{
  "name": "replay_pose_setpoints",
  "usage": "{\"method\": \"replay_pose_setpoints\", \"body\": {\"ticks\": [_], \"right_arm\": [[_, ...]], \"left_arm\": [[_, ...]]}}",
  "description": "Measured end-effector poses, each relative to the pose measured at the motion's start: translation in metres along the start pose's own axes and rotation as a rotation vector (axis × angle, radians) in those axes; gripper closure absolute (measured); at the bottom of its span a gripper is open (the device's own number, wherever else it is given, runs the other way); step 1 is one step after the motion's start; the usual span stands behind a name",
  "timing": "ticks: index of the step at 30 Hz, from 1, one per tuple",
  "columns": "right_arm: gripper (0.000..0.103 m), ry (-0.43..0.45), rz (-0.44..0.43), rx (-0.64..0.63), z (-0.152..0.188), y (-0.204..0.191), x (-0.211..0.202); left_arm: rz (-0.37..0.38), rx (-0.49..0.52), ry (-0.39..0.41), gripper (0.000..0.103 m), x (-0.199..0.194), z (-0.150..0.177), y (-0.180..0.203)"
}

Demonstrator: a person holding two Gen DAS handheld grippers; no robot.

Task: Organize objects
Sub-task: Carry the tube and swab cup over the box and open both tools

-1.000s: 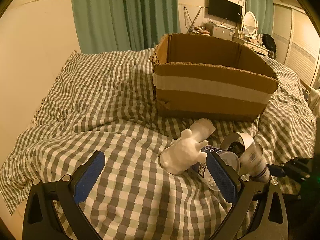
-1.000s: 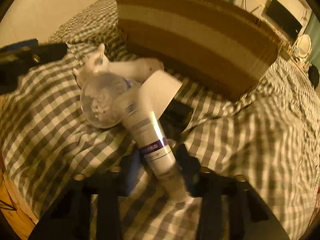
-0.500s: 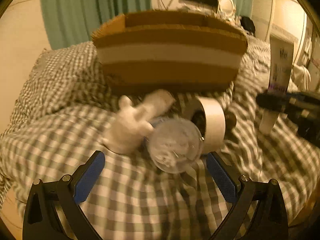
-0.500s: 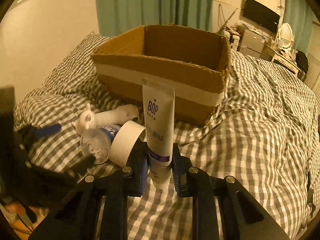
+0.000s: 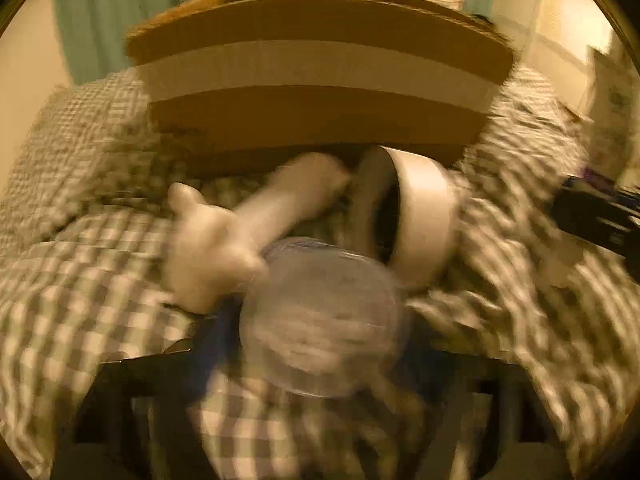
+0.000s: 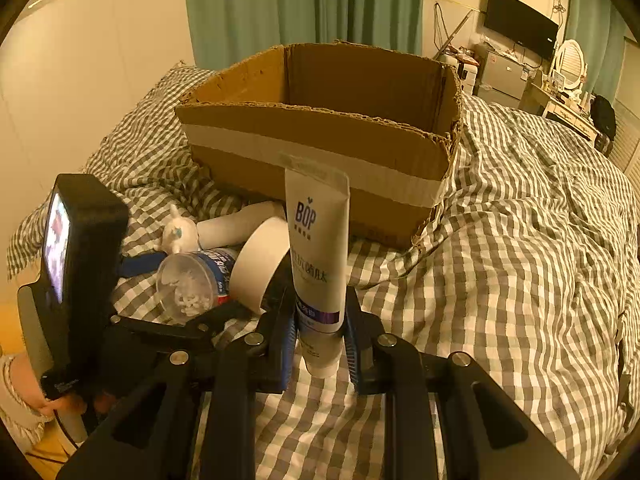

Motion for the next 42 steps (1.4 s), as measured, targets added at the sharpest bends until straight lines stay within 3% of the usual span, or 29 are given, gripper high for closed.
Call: {"method": "replay_pose_setpoints", "body": {"ticks": [10, 20, 29, 34, 37, 42], "right_arm": [[0.083, 0.018, -0.001, 0.002, -0.005, 0.000, -0.009], [0.083, 0.106, -0.012, -0.006, -0.037, -0.009, -0.068], [0.083, 0.236, -0.051, -0.055, -0.105, -0.015, -0.121], [0.083, 0.288, -0.076, -0.074, -0.161, -0.008, -0.118], [0.083, 0.306, -0.067, -0.065, -0.197, 0.010, -0.100], [0.083, 0.285, -0.089, -0.007, -0.224, 0.043, -0.045]], "left_arm": [[0.010, -0.013, 0.011, 0.038, -0.036, 0.004, -0.002], [-0.010, -0.035, 0.208, 0.039, -0.130, -0.042, -0.013], [-0.052, -0.069, 0.413, 0.039, -0.195, -0.127, -0.026], [-0.056, -0.094, 0.485, 0.039, -0.194, -0.183, -0.041], [-0.073, -0.100, 0.509, 0.039, -0.174, -0.214, -0.049], [-0.069, -0.089, 0.491, 0.039, -0.120, -0.247, -0.050]]}}
Point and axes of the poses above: each gripper's, at about its wrist camera, not at the fingertips, and x roughly the way its jaws point, y to its right, z to its underside, the point moved 7 cm from there along x, roughly the way its jaws point, and after that the axes turned 3 degrees about -z, right-handed, at the moved point
